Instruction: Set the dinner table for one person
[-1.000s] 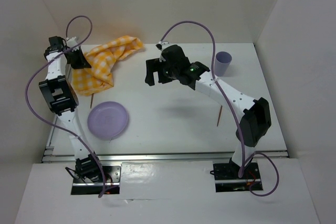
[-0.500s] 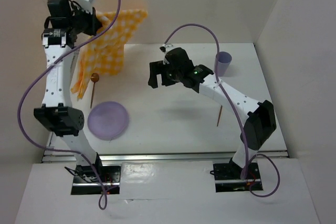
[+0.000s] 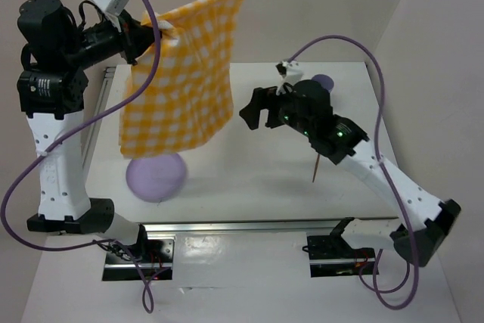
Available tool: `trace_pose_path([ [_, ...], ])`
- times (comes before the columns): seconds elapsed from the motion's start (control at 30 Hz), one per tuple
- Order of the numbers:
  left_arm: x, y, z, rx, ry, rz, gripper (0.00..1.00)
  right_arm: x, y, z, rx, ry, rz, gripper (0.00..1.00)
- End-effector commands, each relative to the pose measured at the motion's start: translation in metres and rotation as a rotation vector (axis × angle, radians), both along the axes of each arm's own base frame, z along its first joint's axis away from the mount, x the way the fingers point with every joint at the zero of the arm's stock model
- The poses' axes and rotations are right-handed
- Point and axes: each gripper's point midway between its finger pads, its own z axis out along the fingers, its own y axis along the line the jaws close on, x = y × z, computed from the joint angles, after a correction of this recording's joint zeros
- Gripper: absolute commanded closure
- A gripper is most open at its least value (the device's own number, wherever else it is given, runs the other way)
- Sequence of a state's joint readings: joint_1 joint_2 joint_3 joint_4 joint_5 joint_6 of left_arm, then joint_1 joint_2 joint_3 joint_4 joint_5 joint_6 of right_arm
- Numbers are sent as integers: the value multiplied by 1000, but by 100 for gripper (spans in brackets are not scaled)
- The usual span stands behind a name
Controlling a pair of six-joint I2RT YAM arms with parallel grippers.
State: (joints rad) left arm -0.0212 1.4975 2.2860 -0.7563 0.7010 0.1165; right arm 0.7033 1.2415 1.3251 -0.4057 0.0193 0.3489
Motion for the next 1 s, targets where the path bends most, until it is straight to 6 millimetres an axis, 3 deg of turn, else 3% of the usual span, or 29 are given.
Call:
trace_pose_path([
  [0.0, -35, -36, 3, -108, 81, -253, 100, -3, -26, 27, 28, -101, -81, 1],
  [0.03, -41, -42, 4, -124, 95, -286, 100, -9, -35, 27, 21, -99, -98, 1],
  [0.13, -35, -47, 0, -196, 174, -309, 100, -9, -58, 25, -18, -100, -195, 1],
  [0.27, -1, -47, -30, -225, 265, -276, 100, -7, -64, 12, -43, -72, -230, 1],
  [0.3, 24, -43, -65, -237, 338, -206, 100, -7, -60, 4, -55, -55, -218, 1],
  [0.33, 48, -39, -83, -240, 344, -157, 100, -3, -57, 2, -56, -54, -218, 1],
  [0.4, 93, -23, -140, -217, 428, -4, 100, 5, -49, -18, -88, -10, -219, 1],
  [0.43, 128, -18, -199, -189, 552, 59, 100, 9, -46, -27, -107, 8, -218, 1],
  [0.47, 145, -13, -226, -157, 602, 97, 100, 17, -40, -46, -140, 51, -220, 1],
  [0.5, 153, -9, -260, -120, 694, 122, 100, 23, -39, -53, -153, 64, -228, 1],
  [0.53, 172, -3, -269, -84, 690, 156, 100, 30, -40, -64, -175, 87, -239, 1],
  [0.57, 192, 4, -325, -57, 795, 188, 100, 35, -36, -71, -172, 114, -235, 1],
  [0.6, 198, 8, -346, -42, 847, 215, 100, 44, -31, -94, -204, 166, -223, 1],
  [0.63, 212, 14, -349, -21, 826, 251, 100, 51, -30, -100, -182, 214, -226, 1],
  [0.67, 220, 16, -375, -9, 865, 267, 100, 56, -31, -133, -223, 297, -239, 1],
  [0.77, 229, 30, -389, 30, 850, 348, 100, 70, -37, -159, -174, 436, -265, 1],
  [0.8, 228, 30, -388, 58, 830, 368, 100, 73, -38, -178, -179, 489, -267, 1],
  [0.97, 219, 43, -391, 194, 775, 462, 100, 87, -67, -221, -234, 588, -361, 1],
])
